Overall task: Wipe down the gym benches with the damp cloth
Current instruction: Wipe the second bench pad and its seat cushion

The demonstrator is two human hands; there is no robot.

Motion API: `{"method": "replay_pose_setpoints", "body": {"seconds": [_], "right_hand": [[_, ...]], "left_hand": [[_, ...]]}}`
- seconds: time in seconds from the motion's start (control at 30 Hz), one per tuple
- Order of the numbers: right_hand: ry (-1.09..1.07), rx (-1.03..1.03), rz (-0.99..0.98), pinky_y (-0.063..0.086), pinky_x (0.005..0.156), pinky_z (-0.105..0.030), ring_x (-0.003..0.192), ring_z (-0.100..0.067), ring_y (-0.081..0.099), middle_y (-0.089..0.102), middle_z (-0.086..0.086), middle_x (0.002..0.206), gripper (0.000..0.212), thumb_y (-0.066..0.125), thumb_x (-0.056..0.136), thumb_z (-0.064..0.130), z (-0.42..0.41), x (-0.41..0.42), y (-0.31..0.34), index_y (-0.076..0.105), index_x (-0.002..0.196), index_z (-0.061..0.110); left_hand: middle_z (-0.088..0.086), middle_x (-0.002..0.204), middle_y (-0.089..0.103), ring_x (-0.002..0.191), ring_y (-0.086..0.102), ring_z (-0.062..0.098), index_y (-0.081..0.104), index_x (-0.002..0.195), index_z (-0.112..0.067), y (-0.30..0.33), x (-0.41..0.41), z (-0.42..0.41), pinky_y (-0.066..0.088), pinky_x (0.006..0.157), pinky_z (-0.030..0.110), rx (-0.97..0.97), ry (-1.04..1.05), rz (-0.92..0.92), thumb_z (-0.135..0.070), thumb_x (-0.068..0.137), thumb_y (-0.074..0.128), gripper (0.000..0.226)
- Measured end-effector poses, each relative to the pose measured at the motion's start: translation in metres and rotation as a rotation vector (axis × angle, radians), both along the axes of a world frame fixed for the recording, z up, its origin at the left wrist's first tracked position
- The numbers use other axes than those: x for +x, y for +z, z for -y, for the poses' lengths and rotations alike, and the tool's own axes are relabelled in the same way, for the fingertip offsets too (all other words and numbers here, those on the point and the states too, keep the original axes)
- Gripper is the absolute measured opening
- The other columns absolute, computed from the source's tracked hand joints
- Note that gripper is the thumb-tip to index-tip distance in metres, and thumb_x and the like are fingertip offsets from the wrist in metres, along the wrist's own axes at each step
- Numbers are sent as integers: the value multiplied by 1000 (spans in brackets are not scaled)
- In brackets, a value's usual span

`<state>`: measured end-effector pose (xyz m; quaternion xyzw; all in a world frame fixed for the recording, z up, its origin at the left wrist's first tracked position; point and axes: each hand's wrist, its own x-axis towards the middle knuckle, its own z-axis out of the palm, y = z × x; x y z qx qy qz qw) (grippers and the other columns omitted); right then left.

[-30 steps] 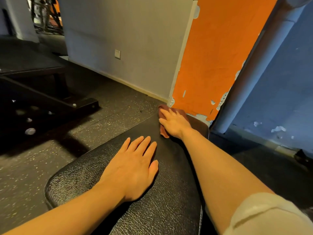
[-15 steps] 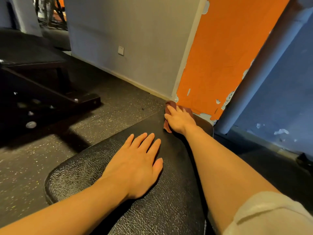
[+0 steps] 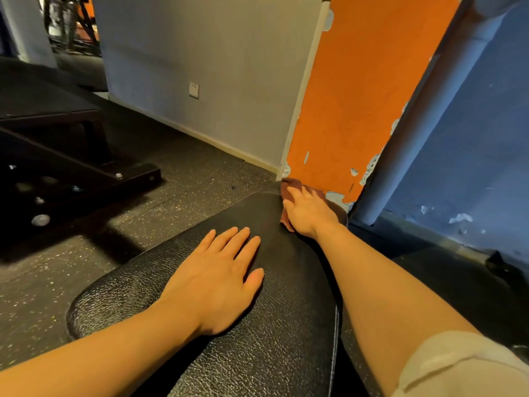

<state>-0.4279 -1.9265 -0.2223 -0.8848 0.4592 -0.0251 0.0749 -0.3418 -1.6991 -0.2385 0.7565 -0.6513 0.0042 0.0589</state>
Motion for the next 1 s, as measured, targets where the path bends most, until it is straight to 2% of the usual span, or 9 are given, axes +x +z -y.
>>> {"method": "replay_pose_setpoints", "body": {"seconds": [0.1,0.33,0.43,0.53,0.63,0.73,0.83,0.9,1.0], "right_hand": [[-67,-16,18,13,118,-47,147,-32,11,14,-7,161,51,20,103,39,3,-19,-2,18,152,26],[-148,2,-3,12,118,-45,147,-35,8,9,-8,162,52,22,103,38,-16,-3,2,17,153,24],[-16,-22,-17,12,117,-45,147,-34,6,8,-9,162,51,25,103,37,-41,20,9,20,152,23],[222,-71,-84,13,118,-49,147,-33,9,12,-8,161,47,28,102,33,-61,52,5,31,147,21],[275,-9,-43,13,118,-49,147,-33,10,12,-6,161,51,22,100,39,-58,59,-3,24,150,27],[201,31,46,12,119,-46,148,-26,8,12,-1,162,48,24,103,40,-47,36,1,22,150,32],[70,-6,36,11,118,-42,148,-26,8,12,-2,161,48,25,105,36,-28,-3,8,24,151,24],[17,-26,22,15,117,-41,145,-30,16,19,-6,159,47,26,105,30,-14,-30,7,28,150,17],[-98,-51,110,23,112,-46,137,-34,27,34,-12,151,47,29,101,31,-4,-50,-4,31,147,21]], "left_hand": [[-7,161,-12,147,-14,11,-10,152,-29,0,-2,-1,-8,120,36,2,0,4,-60,67,-24,92],[-2,162,-7,148,-10,16,-6,153,-25,-3,-5,1,-6,121,40,-25,7,31,-57,67,-26,94],[-1,162,-5,149,-9,17,-4,154,-25,-3,-5,2,-5,121,40,-29,9,49,-56,67,-25,94],[0,162,0,149,-4,18,0,154,-24,-4,-5,2,-4,120,39,-47,7,56,-56,70,-23,93],[-1,162,1,149,-4,16,1,154,-26,-3,-4,1,-4,120,38,-52,6,38,-58,72,-21,91],[-5,162,-5,148,-9,13,-4,154,-30,-1,-1,-1,-7,119,36,-28,11,11,-61,69,-22,92],[-7,161,-9,147,-12,11,-8,153,-31,-1,-1,1,-9,120,35,-15,12,3,-62,67,-23,93],[-7,161,-10,147,-13,11,-9,152,-31,-2,-1,1,-9,120,35,-15,14,4,-62,67,-24,92],[-5,161,-10,148,-12,13,-9,152,-30,-4,-2,1,-7,120,37,-18,12,21,-61,67,-25,92]]}}
